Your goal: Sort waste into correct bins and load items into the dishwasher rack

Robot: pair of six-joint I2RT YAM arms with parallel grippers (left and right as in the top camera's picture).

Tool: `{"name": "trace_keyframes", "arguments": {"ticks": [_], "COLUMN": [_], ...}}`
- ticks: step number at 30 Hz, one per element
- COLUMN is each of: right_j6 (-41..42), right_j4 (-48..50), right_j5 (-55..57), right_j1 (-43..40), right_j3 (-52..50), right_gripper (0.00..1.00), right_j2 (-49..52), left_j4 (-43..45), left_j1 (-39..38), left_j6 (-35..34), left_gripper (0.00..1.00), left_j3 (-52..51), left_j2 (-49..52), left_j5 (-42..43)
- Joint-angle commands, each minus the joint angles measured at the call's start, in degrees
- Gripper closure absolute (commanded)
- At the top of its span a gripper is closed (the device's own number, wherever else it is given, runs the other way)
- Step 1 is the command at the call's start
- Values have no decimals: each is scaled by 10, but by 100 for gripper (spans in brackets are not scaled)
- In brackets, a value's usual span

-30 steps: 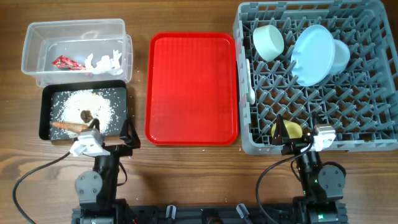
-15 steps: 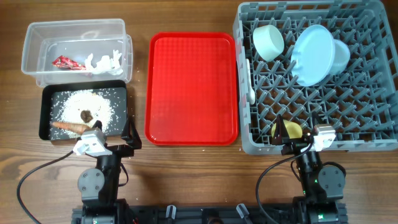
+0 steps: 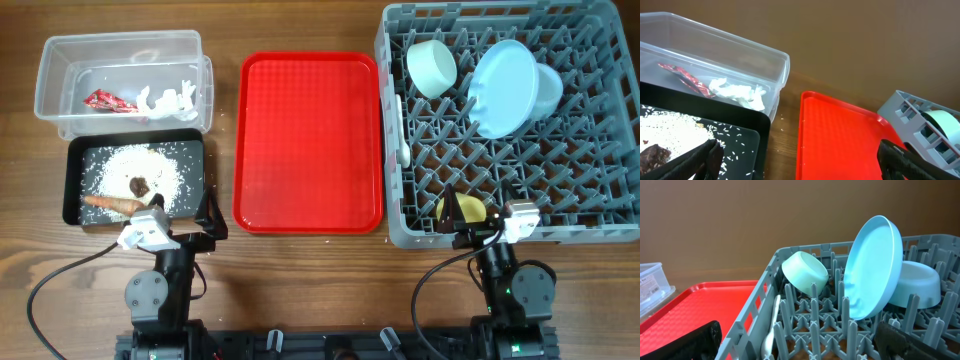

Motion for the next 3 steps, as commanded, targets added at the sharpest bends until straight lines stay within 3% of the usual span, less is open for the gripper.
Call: {"name": "trace_keyframes", "arguments": {"ticks": [1,3], "right_j6": [9,9], "right_j4": [2,2], "right_j5": [-9,-9], "right_j1": [-2,-2], "right_j3": [-1,-1], "right_gripper": [0,0], "right_j2": [-3,-3], "left_j4": [-1,-1], "left_j1": [3,3], "left_j6": [-5,-5], "left_gripper": [0,0], "left_j3": [-5,-5], "left_j2": [-6,-6], "left_j5": [-8,-8]}}
